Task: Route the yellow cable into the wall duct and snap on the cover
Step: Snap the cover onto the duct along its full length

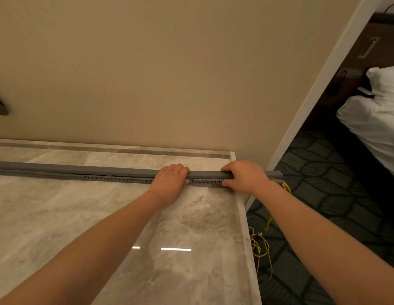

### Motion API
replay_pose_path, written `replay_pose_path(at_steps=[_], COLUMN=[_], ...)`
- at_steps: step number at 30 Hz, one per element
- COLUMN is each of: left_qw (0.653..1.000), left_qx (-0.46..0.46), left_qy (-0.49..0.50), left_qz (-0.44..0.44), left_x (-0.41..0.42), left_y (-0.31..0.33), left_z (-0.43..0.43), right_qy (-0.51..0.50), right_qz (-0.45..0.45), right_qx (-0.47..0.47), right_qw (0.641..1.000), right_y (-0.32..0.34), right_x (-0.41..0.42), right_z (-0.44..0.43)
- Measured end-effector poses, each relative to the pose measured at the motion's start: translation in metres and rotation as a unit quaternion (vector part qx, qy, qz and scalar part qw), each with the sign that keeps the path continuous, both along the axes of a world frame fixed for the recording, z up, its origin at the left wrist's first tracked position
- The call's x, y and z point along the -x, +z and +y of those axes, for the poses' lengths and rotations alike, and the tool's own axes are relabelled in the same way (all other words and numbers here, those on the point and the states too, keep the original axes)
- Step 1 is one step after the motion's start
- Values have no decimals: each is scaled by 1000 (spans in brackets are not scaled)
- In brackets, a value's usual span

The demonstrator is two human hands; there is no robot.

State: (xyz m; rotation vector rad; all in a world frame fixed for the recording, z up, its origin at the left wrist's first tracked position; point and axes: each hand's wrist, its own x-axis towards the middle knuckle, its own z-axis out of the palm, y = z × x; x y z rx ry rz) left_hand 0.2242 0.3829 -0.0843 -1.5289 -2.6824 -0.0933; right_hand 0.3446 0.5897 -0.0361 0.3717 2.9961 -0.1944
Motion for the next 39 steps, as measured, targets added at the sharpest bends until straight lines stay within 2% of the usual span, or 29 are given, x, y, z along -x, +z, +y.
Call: replay_pose_path(at_steps=[4, 8, 11, 16, 19, 22, 24, 29, 33, 39], left_qw=[1000, 997, 999, 999, 999, 999, 999, 999, 996, 998], left_qx=[25, 43, 21, -9, -13, -19, -18, -7, -10, -31], left_qy=[2, -37, -45, -16, -31, -35, -37, -40, -78, -57], left_qz=[17, 56, 19, 38, 36, 27, 22, 31, 42, 29], left_x=[-2, -13, -40, -51, -47, -47, -47, -50, -66, -80], left_y=[5, 12, 9, -4, -4, -4, -4, 4, 11, 3], left_z=[5, 33, 68, 82, 81, 82, 82, 82, 101, 124], right_qy=[-11, -11, -1, -1, 3, 5, -15, -77, -67, -65], right_qz=[-14, 17, 42, 81, 74, 63, 70, 78, 76, 98], right_qx=[9, 9, -7, -2, 21, 2, -14, 15, 10, 32], right_qw=[1000, 1000, 999, 997, 997, 998, 997, 994, 995, 993], right_y=[3, -1, -2, -8, -7, -4, -4, -9, -9, -12], right_x=[-5, -7, -9, -18, -25, -42, -55, -60, -58, -58], right_z=[11, 12, 11, 9, 14, 30, 41, 43, 41, 37])
